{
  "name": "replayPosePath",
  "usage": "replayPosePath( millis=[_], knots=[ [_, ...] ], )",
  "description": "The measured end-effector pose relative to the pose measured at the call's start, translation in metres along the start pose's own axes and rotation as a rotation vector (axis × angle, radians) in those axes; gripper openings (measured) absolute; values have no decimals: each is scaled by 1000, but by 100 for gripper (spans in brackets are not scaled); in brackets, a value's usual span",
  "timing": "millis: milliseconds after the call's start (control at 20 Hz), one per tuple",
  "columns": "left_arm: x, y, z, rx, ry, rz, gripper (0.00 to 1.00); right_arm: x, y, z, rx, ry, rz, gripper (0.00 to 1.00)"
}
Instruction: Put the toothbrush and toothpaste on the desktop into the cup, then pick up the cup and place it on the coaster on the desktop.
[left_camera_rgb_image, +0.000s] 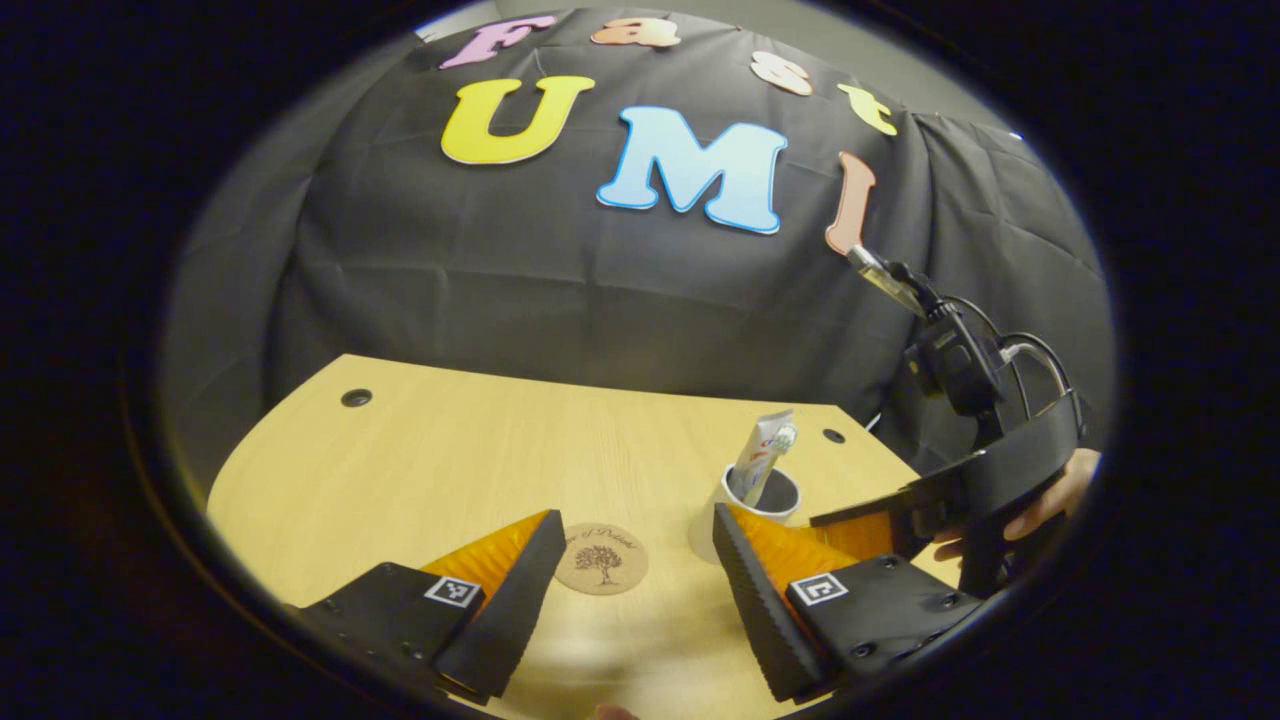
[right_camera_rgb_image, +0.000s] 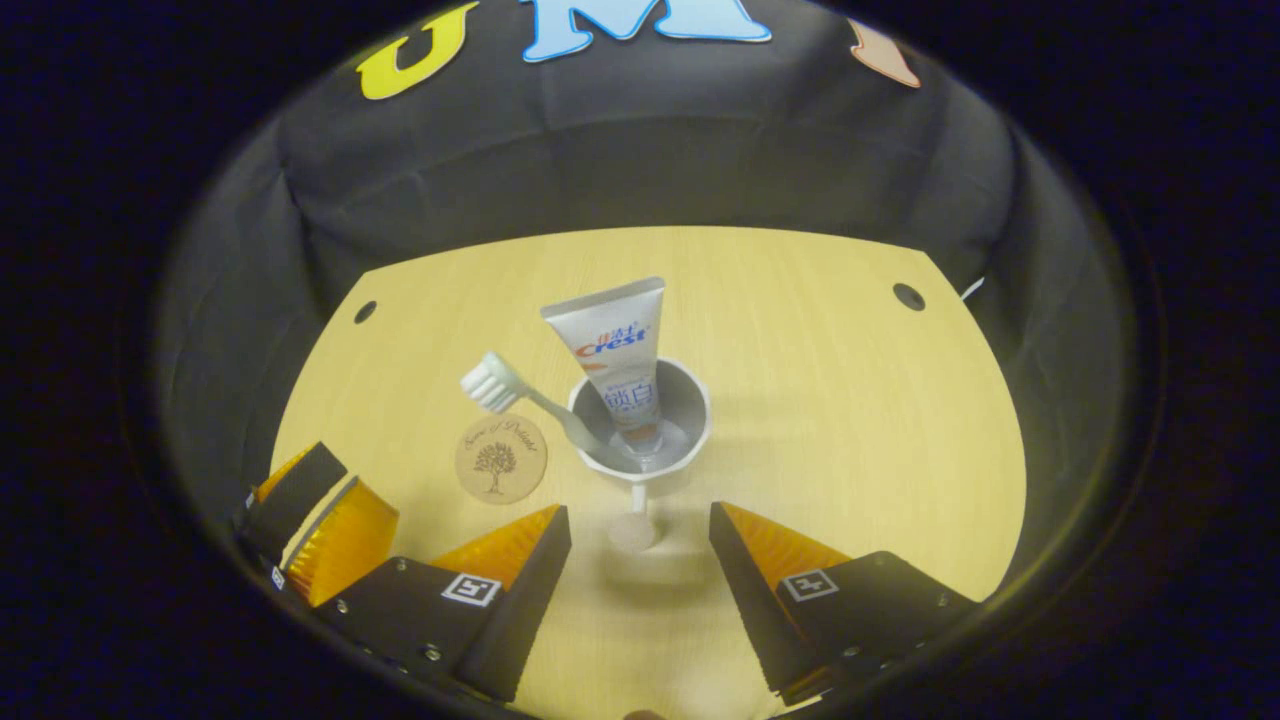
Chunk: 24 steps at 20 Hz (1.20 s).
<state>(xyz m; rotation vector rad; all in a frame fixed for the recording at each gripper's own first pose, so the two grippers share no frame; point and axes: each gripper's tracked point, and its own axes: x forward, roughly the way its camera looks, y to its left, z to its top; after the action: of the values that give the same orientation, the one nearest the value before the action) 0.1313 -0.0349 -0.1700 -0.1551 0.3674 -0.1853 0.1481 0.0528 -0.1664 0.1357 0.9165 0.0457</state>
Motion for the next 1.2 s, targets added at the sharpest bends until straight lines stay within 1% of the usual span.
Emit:
replayPosePath(
  millis=[50,200,400,450,600,650,700,750,800,850,900,950,1000,1050,1100,1150,1200],
  knots=[
    [-2,3,0,2,-4,7,96,4,0,0,-7,21,-5,86],
    [-10,8,4,-9,-14,10,96,16,-3,1,-37,84,-34,87],
    [-18,8,5,-36,-17,3,96,32,0,-1,-41,167,-37,87],
    [-18,9,5,-40,-19,4,94,34,1,-1,-35,185,-34,87],
    [-19,14,2,-57,-16,14,94,45,1,-4,-38,223,-35,87],
    [-19,16,2,-66,-15,18,96,47,1,-5,-41,237,-36,87],
    [-20,17,1,-75,-11,21,94,51,0,-7,-47,247,-39,87],
    [-21,20,-1,-84,-10,27,94,54,0,-8,-57,253,-44,87],
    [-21,21,-3,-90,-8,32,96,56,-3,-9,-67,262,-53,86],
    [-21,23,-3,-93,-7,38,96,59,-3,-11,-72,268,-55,78],
    [-21,25,-4,-95,-6,44,94,61,-4,-13,-77,278,-53,77],
    [-20,26,-4,-97,-5,50,96,61,-6,-14,-82,281,-58,73],
    [-20,27,-5,-99,-4,53,96,62,-7,-14,-83,288,-60,63],
    [-19,28,-6,-101,-4,56,96,63,-6,-15,-87,296,-51,56],
    [-19,29,-7,-102,-2,59,96,64,-9,-17,-85,304,-58,57],
    [-19,29,-7,-103,-2,61,96,63,-10,-17,-77,307,-64,35],
    [-18,28,-7,-103,-1,63,96,64,-9,-17,-76,308,-54,29]
  ],
)
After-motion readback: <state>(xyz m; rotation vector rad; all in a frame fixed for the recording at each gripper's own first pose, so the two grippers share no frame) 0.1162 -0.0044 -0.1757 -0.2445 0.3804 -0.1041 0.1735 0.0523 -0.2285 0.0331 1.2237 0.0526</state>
